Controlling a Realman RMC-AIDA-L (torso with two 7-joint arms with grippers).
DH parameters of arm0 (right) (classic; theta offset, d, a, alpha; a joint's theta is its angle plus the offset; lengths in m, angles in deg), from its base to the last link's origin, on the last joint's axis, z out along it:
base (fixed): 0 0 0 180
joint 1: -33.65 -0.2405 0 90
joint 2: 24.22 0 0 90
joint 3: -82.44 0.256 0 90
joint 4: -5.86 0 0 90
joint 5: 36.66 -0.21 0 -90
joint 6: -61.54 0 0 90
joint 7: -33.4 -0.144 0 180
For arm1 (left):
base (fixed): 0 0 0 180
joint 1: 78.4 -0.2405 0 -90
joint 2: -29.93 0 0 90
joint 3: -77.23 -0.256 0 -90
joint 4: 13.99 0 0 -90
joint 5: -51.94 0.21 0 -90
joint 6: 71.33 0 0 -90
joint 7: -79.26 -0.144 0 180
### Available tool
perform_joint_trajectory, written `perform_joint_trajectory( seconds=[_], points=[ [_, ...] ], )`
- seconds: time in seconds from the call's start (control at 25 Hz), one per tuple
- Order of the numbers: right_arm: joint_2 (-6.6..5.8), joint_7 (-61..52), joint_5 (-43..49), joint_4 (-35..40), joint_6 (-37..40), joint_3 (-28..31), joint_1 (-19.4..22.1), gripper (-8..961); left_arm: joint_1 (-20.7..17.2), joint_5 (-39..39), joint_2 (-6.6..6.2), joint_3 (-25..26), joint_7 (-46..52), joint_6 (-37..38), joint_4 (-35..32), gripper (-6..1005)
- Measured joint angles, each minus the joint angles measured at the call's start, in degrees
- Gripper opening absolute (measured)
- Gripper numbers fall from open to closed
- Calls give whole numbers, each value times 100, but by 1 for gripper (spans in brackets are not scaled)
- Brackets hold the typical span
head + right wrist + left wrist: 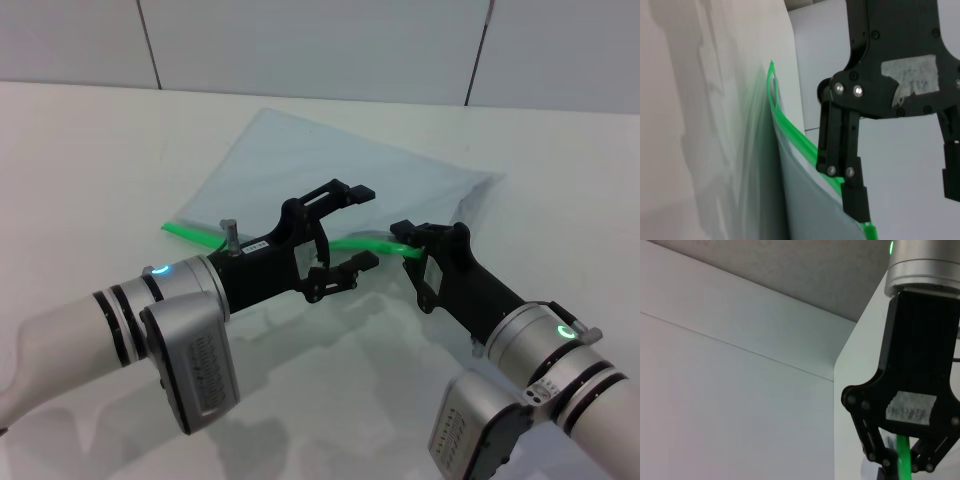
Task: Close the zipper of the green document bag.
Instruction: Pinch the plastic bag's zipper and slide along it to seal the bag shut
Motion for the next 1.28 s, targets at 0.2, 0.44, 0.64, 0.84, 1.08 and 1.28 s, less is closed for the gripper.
perform_joint_trajectory(
  seconds=[0.2, 0.44, 0.64, 0.84, 1.08, 1.28],
  points=[
    [3, 0, -26, -11, -14, 7, -13, 97, -9, 0, 0, 0, -2, 0, 0, 845],
    [2, 4, 16, -4, 22, 4, -10, 101, -9, 0, 0, 0, -3, 0, 0, 844],
    [5, 7, 151, 13, 6, 2, 3, 104, -7, 1, 0, 0, -62, 12, -12, 843],
    [3, 8, 239, 65, 6, 0, 9, 107, -6, 14, -2, -5, -203, 13, -15, 842],
    [1, 11, 245, 71, -3, 0, -1, 110, -4, 50, -8, -35, -343, 10, -7, 746],
    [1, 11, 268, 70, -7, 0, -3, 114, -12, 53, -5, -25, -411, 15, 0, 632]
  ],
)
